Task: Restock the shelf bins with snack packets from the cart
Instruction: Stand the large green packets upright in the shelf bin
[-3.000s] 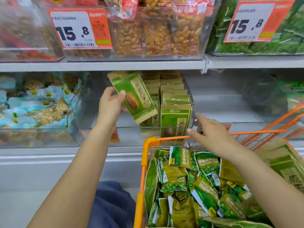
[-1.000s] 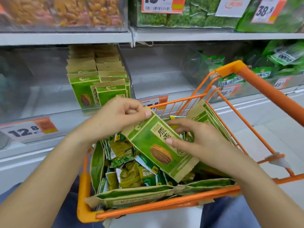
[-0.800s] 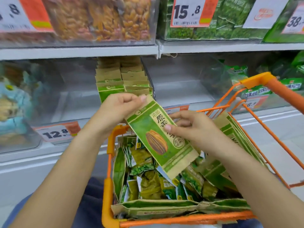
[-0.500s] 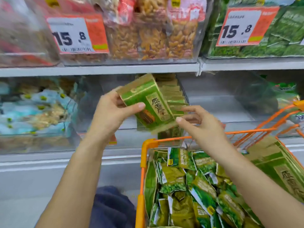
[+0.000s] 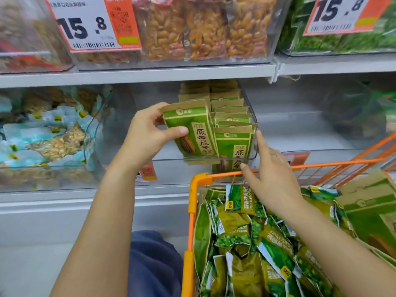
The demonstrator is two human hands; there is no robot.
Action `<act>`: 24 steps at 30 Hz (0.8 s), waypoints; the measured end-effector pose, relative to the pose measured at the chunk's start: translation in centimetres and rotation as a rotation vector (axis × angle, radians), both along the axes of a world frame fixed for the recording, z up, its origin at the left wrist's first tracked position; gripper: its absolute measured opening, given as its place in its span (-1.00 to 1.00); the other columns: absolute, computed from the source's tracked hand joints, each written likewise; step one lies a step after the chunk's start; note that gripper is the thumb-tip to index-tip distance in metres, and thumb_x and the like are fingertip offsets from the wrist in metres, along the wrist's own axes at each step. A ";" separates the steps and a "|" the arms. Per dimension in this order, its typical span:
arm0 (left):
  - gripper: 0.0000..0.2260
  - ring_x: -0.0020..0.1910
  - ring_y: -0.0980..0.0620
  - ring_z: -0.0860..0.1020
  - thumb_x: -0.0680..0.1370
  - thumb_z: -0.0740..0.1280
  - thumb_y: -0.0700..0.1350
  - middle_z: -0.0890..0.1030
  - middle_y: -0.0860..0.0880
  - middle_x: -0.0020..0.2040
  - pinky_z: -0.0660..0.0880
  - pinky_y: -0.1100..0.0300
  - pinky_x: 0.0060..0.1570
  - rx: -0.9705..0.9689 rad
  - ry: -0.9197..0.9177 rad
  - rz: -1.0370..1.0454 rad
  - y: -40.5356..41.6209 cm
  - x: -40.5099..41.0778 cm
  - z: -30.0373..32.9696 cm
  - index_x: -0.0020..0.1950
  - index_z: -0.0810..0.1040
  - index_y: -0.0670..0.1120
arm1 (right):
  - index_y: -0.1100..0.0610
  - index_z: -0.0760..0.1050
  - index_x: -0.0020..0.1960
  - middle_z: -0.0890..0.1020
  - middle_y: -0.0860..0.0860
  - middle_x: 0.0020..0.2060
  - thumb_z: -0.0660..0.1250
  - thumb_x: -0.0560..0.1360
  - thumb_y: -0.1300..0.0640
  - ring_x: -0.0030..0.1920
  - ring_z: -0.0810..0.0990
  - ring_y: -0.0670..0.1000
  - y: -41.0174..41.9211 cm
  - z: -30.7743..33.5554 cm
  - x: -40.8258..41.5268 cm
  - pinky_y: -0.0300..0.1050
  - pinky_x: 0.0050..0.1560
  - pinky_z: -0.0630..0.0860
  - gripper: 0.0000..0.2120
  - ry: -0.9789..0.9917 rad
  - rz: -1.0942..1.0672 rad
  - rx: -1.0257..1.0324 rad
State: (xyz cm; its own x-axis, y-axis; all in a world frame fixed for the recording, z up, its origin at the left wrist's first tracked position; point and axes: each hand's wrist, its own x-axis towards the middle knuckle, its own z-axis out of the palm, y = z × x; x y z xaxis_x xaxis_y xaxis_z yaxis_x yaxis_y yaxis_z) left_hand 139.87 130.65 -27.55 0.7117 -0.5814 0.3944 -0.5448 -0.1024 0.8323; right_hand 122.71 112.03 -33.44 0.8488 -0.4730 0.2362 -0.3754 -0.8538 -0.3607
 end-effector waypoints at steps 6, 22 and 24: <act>-0.75 -0.12 0.15 0.58 0.39 0.52 -0.25 0.63 0.15 -0.15 0.49 0.25 -0.01 0.032 -0.107 0.201 1.2 1.2 -0.1 -0.08 0.58 0.07 | 0.07 -0.19 0.57 0.50 0.11 0.22 0.18 0.58 -0.09 0.26 0.39 0.11 -0.1 -0.3 -0.1 0.00 0.26 0.33 -0.25 -0.034 0.005 0.011; -0.09 0.28 -0.11 0.49 0.42 0.45 0.20 0.51 -0.08 0.33 0.42 0.00 0.17 0.504 0.057 0.325 -3.6 0.8 -4.3 0.56 0.02 -0.11 | -0.02 -0.19 0.57 0.38 0.07 0.39 0.25 0.56 -0.06 0.39 0.30 0.10 -0.1 0.2 0.1 0.06 0.38 0.28 -0.22 -0.018 0.012 0.170; -0.02 0.42 -0.11 0.36 0.40 0.43 0.26 0.34 -0.10 0.48 0.37 -0.04 0.29 0.508 0.079 0.325 -3.3 0.4 -3.5 0.58 -0.04 -0.12 | -0.02 -0.10 0.57 0.34 0.04 0.43 0.29 0.55 -0.04 0.40 0.31 0.08 0.0 1.4 -0.1 0.00 0.35 0.28 -0.25 -0.042 0.003 0.276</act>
